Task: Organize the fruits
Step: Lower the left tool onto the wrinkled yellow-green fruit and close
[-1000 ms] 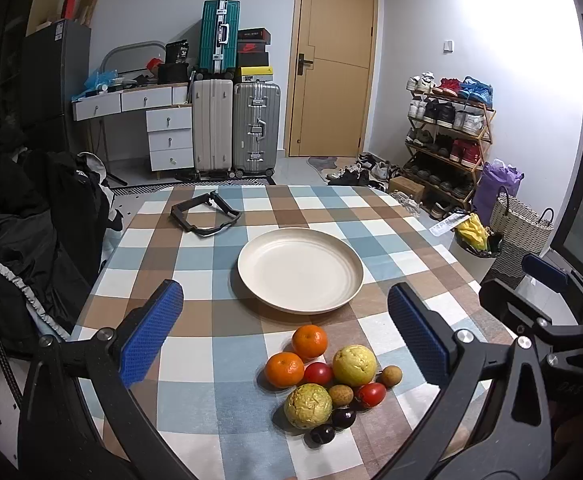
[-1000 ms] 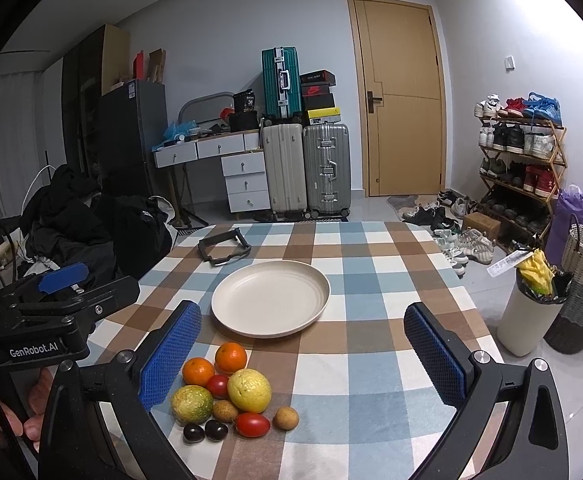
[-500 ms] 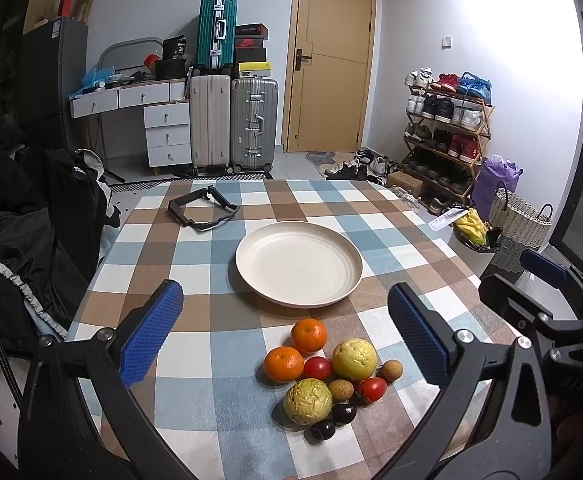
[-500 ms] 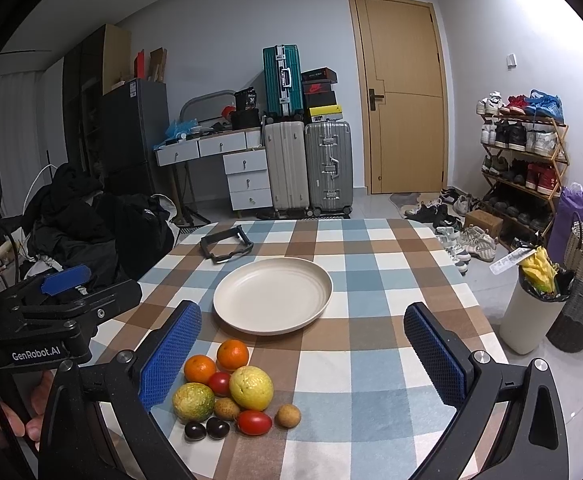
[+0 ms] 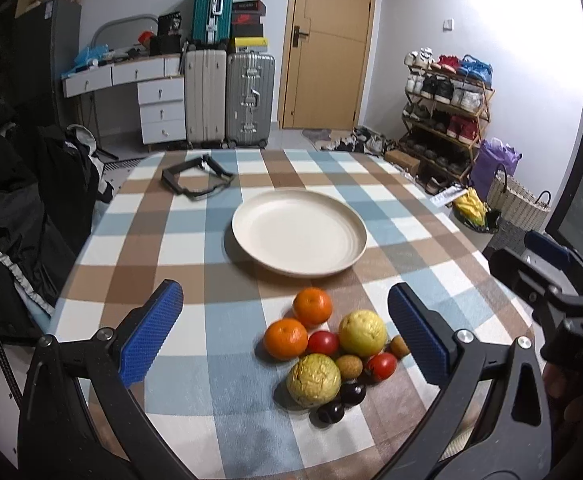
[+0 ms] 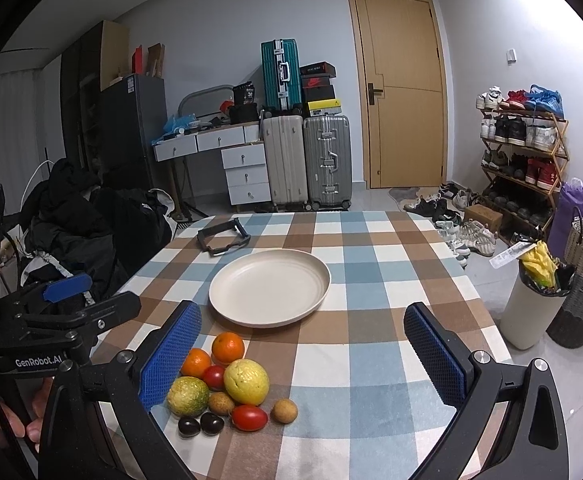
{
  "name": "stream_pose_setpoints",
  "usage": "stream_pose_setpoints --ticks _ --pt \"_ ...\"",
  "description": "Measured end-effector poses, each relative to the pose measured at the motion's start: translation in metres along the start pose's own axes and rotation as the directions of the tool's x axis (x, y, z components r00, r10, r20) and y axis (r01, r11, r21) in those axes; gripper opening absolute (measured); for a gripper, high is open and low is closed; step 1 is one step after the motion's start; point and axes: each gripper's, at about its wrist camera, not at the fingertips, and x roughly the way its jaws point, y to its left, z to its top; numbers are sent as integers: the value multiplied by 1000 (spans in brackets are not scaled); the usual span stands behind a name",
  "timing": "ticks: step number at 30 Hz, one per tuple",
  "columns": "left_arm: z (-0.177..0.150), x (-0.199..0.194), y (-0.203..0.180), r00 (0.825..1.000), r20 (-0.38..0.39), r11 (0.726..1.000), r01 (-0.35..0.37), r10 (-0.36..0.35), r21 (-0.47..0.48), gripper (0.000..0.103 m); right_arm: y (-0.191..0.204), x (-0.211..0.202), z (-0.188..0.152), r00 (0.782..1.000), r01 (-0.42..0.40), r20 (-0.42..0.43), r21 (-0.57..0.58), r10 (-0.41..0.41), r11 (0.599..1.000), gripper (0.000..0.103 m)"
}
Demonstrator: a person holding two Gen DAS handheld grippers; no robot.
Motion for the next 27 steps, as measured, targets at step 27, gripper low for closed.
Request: stream_pose_setpoints --ticks 27 --pt "-53 93 14 922 -301 970 231 -242 -72 89 -20 76 -33 984 -118 -125 66 126 991 103"
